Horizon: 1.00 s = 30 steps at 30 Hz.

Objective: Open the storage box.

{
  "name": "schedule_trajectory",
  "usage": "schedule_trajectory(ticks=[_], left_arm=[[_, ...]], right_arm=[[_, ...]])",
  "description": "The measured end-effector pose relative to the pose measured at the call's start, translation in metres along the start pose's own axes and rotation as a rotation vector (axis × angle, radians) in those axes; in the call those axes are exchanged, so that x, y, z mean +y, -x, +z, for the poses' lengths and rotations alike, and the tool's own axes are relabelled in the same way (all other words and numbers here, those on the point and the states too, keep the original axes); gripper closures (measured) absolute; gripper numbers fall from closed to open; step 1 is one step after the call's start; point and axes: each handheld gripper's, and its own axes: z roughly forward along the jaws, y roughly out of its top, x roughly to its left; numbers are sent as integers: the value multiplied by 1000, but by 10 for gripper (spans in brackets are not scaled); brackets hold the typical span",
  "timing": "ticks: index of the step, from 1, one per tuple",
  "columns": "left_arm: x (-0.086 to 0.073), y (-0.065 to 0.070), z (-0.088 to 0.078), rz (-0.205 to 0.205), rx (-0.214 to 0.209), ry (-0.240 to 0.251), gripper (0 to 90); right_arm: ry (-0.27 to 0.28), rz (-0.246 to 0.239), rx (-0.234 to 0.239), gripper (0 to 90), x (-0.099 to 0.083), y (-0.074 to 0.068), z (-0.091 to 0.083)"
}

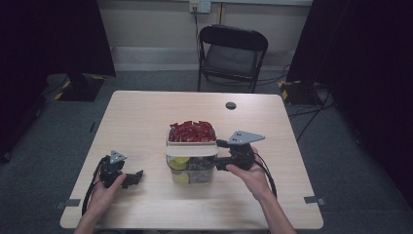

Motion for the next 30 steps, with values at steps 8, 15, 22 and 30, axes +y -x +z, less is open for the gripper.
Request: schedule_trajectory(ticks=[8, 15, 22, 30], left_arm=[[0, 0, 0, -5, -1, 3, 0], [0, 0, 0, -5, -1, 2, 0], [0, 0, 0, 2, -2, -2, 0], [0, 0, -2, 15, -4, -8, 10]], right_arm=[[23, -16, 1, 386, 14, 2, -2], [44, -4, 30, 478, 28, 13, 2], [50, 2, 30, 509, 34, 18, 3], [59, 27, 23, 508, 34, 25, 6]])
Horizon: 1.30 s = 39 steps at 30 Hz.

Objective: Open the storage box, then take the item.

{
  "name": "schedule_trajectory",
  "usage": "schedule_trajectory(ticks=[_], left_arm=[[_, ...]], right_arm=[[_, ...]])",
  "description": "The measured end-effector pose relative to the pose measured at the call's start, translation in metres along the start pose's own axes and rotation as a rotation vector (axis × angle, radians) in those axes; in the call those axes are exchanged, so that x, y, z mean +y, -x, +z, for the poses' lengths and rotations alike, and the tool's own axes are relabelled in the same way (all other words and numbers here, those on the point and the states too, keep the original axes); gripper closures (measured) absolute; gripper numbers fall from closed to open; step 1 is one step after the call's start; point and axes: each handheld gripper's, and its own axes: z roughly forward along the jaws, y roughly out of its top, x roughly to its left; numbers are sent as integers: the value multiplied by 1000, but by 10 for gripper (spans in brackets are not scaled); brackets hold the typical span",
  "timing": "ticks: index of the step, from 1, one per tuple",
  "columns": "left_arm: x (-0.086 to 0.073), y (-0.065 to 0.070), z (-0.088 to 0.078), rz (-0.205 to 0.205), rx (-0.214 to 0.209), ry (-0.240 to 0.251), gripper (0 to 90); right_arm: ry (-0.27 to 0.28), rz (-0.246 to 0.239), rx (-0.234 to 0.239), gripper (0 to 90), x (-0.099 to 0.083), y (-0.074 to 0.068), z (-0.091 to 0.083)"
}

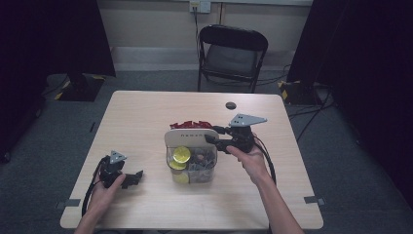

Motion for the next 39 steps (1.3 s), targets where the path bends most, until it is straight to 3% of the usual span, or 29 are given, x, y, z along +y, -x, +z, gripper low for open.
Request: schedule_trajectory(ticks=[7, 8, 9, 10, 12, 19, 22, 25, 31, 35, 39], left_arm=[[1, 1, -2, 3, 4, -8, 58], [1, 2, -3, -12, 3, -3, 58], [1, 1, -4, -11, 9, -2, 88], [2, 1, -6, -16, 14, -1, 189], [3, 1, -9, -31, 19, -1, 190], [11, 14, -26, -5, -52, 62, 184], [23, 25, -41, -4, -114, 146, 178], [36, 38, -50, 30, -114, 201, 199], [48, 56, -60, 83, -163, 239, 199], [56, 63, -69, 72, -207, 279, 200], [66, 71, -73, 97, -237, 294, 211]], right_arm=[[3, 13, -12, 517, 1, 5, 2], [3, 13, -12, 517, 1, 5, 2], [1, 15, -13, 518, 1, 5, 2], [1, 17, -13, 519, 1, 6, 2], [3, 19, -14, 520, 1, 6, 2], [10, 32, -5, 520, 1, 10, 5], [4, 30, -1, 510, 1, 11, 7], [7, 35, 3, 498, 0, 11, 9], [3, 32, 2, 498, 1, 10, 10], [5, 33, 2, 498, 3, 10, 9], [6, 29, -1, 497, 4, 11, 8]])
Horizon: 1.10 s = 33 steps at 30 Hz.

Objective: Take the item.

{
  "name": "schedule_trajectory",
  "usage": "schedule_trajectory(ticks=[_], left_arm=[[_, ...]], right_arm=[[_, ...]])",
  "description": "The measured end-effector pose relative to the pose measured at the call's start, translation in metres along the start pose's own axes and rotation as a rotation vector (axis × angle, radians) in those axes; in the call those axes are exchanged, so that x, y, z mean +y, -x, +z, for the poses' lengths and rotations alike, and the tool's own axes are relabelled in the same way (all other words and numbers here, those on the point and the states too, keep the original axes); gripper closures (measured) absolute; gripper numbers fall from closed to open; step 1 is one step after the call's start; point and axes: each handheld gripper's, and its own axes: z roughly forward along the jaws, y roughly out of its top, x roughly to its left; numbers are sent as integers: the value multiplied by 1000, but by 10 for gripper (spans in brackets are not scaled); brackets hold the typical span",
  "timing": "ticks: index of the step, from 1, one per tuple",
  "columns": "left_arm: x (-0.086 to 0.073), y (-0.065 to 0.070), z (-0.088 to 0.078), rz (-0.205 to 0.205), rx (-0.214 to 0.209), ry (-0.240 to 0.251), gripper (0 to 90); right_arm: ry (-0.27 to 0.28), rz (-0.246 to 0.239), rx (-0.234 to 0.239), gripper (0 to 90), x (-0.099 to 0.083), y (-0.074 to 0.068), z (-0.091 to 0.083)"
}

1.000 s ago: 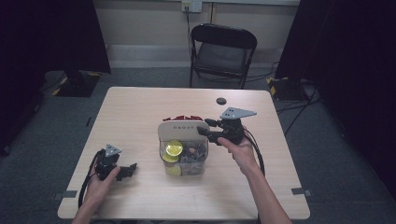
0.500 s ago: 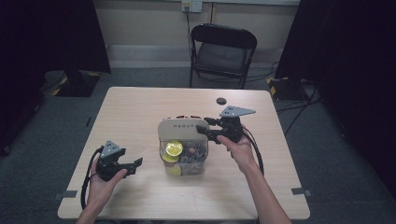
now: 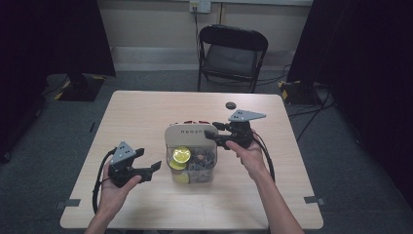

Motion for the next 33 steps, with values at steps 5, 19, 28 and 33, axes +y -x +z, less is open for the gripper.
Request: schedule_trajectory(ticks=[5, 19, 28, 33], left_arm=[[14, 9, 5, 22, -30, -2, 212], [39, 27, 24, 38, -121, -19, 240], [40, 34, 39, 54, -172, -47, 294], [38, 33, 44, 47, -173, -63, 321]], right_arm=[[2, 3, -1, 494, 0, 1, -1], [4, -1, 15, 489, 2, 4, -1], [4, -11, 11, 495, 2, 3, -1], [5, -11, 19, 492, 3, 3, 1]])
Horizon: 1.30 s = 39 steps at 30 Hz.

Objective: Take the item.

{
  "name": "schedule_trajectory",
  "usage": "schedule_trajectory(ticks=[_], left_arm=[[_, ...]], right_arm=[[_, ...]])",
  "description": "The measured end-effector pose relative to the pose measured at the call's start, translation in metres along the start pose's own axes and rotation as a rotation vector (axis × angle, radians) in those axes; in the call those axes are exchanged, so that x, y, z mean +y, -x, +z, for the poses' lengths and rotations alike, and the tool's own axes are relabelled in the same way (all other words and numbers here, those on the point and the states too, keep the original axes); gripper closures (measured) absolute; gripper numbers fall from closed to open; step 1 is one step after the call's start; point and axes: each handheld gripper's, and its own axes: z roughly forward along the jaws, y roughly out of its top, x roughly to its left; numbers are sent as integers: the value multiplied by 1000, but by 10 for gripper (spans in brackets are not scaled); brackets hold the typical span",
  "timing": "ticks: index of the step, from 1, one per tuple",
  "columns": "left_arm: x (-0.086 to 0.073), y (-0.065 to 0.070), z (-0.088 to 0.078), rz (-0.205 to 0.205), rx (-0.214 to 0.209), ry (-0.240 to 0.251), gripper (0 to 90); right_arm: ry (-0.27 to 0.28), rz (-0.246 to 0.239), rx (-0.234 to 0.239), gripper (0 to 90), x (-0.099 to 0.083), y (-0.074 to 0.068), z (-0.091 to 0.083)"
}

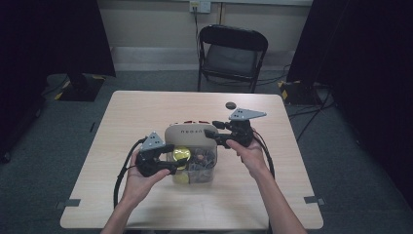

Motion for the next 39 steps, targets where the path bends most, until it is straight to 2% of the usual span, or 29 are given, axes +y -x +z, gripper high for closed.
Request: schedule_trajectory(ticks=[3, 4, 5, 8, 11, 12, 13, 15, 17, 19, 21, 23, 24, 26, 29, 33, 34, 39], left_arm=[[0, 0, 3, 6, -16, -22, 327], [-1, 2, 6, 26, -18, -45, 338], [-1, 2, 6, 26, -18, -45, 347], [-3, 1, 10, 41, 2, -67, 354], [-5, -2, 11, 20, 2, -57, 350], [-5, -3, 11, 22, 4, -58, 351], [-6, -4, 12, 26, 28, -53, 351], [-6, -4, 11, 31, 34, -57, 349], [-6, -5, 11, 15, 47, -66, 317], [-6, -6, 11, 12, 41, -68, 304], [-6, -5, 14, 14, 29, -80, 295], [-5, -4, 16, 31, 49, -96, 290], [-4, -3, 18, 20, 47, -90, 290], [-4, -4, 21, 26, 49, -101, 289], [-4, -2, 24, 50, 63, -118, 290], [-4, -1, 23, 66, 90, -126, 338], [-4, 0, 24, 75, 86, -125, 340], [-4, 0, 23, 71, 91, -130, 340]], right_arm=[[1, 0, 1, 491, 1, -1, 2], [0, 0, 1, 492, 1, -1, 2], [0, 0, 1, 492, 1, -1, 2], [1, 3, 6, 500, 1, -2, 3], [5, 6, 9, 499, 1, -2, 3], [5, 6, 8, 499, 1, -2, 3], [3, 5, 6, 499, 1, -2, 3], [3, 5, 7, 499, 1, -2, 3], [3, 6, 2, 499, 1, -2, 2], [3, 4, 0, 499, 1, -2, 2], [5, 2, -2, 499, 2, -2, 1], [7, 6, -5, 498, 2, -2, 0], [9, 7, -7, 500, 2, -1, -1], [10, 6, -6, 501, 2, -1, -1], [10, 6, -8, 502, 2, -1, -2], [10, 6, -8, 501, 2, -1, -2], [8, 5, -6, 501, 2, -1, -2], [6, 5, -7, 501, 1, -1, -1]])
